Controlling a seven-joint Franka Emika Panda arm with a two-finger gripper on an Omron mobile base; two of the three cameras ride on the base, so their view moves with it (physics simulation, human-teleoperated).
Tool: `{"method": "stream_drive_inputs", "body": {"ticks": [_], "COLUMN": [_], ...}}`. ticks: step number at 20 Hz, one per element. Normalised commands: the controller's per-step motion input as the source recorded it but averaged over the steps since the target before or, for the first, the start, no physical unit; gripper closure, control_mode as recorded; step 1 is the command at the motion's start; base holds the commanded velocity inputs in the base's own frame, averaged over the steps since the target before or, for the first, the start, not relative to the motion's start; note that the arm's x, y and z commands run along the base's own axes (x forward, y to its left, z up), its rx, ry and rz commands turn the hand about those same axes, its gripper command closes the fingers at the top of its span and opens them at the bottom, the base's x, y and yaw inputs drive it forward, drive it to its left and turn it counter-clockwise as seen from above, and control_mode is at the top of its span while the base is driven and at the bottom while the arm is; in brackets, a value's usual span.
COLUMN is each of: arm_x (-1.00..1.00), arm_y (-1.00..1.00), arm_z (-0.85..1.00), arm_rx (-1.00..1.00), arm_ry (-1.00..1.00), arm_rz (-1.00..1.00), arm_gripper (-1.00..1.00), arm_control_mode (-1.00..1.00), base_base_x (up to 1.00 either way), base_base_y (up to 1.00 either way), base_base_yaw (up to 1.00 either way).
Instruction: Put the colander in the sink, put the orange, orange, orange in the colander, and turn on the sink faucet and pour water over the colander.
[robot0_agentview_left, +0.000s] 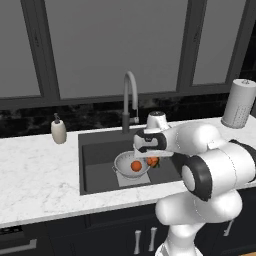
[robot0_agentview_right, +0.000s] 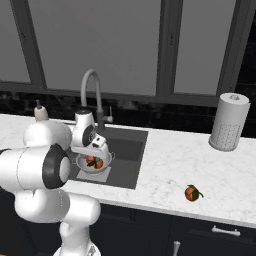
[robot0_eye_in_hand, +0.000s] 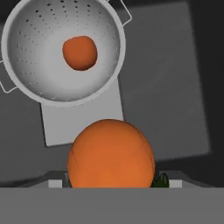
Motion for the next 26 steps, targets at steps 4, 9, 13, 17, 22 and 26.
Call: {"method": "stream_drive_inputs", "body": {"ticks": [4, 9, 13, 17, 22, 26], "arm_x": [0.3, 0.31, 0.25, 0.22, 0.29, 0.28], "arm_y": [0.15, 0.14, 0.06, 0.0, 0.01, 0.05], "arm_z": [-0.28, -0.3, -0.29, -0.29, -0.18, -0.11], "arm_rx": [0.0, 0.0, 0.0, 0.0, 0.0, 0.0], "arm_ry": [0.0, 0.0, 0.0, 0.0, 0.0, 0.0], "arm_rz": [0.01, 0.0, 0.0, 0.01, 0.01, 0.0], "arm_gripper": [1.0, 1.0, 1.0, 1.0, 1.0, 1.0], "arm_control_mode": [-1.0, -1.0, -1.0, -1.0, -1.0, -1.0], "base_base_x": [0.0, 0.0, 0.0, 0.0, 0.0, 0.0], "base_base_y": [0.0, 0.0, 0.0, 0.0, 0.0, 0.0], "base_base_yaw": [0.0, 0.0, 0.0, 0.0, 0.0, 0.0]}}
